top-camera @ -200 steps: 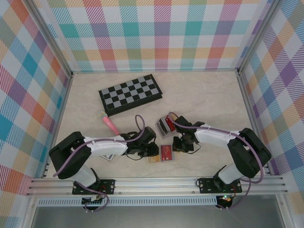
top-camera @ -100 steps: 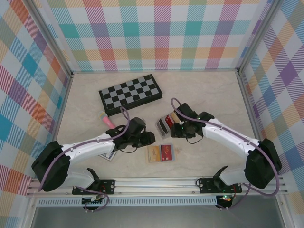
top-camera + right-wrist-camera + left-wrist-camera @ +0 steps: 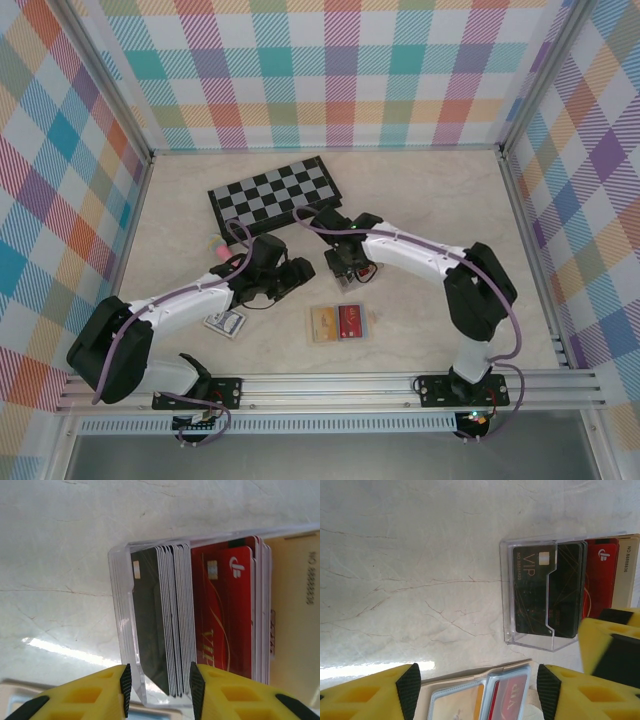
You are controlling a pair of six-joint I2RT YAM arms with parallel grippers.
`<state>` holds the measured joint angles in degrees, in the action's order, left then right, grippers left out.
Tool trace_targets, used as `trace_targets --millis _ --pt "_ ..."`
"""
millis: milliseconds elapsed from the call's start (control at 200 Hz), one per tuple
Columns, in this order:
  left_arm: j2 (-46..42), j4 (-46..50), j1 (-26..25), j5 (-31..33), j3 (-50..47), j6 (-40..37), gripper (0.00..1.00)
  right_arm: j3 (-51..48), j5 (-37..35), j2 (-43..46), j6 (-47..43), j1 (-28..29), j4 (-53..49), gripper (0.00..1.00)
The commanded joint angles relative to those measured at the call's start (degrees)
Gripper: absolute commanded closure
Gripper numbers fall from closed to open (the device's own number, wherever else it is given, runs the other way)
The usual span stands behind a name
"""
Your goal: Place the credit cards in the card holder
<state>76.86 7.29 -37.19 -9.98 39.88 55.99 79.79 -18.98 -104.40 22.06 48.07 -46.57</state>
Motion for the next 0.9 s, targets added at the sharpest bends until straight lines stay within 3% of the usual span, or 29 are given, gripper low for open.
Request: trace_targets --millis 0,385,635,895 --pt "-1.11 -0.31 0.58 0.72 -1.34 1.03 0.34 2.81 -4.31 -2.11 -3.02 0.7 -2.48 0.61" --pt "-3.9 0.1 0.67 2.68 -3.31 1.67 0.32 6.9 -11.89 -9.17 -3.4 1.91 -5.28 0.6" --pt "-4.53 0.53 0.64 2.95 -3.32 1.58 0.31 8.1 -14.5 -8.51 -4.06 2.11 -6.5 0.61" --pt "-4.71 0.67 0.63 2.83 -3.51 1.59 0.31 8.1 -15.6 -7.75 -4.22 2.16 -7.1 0.72"
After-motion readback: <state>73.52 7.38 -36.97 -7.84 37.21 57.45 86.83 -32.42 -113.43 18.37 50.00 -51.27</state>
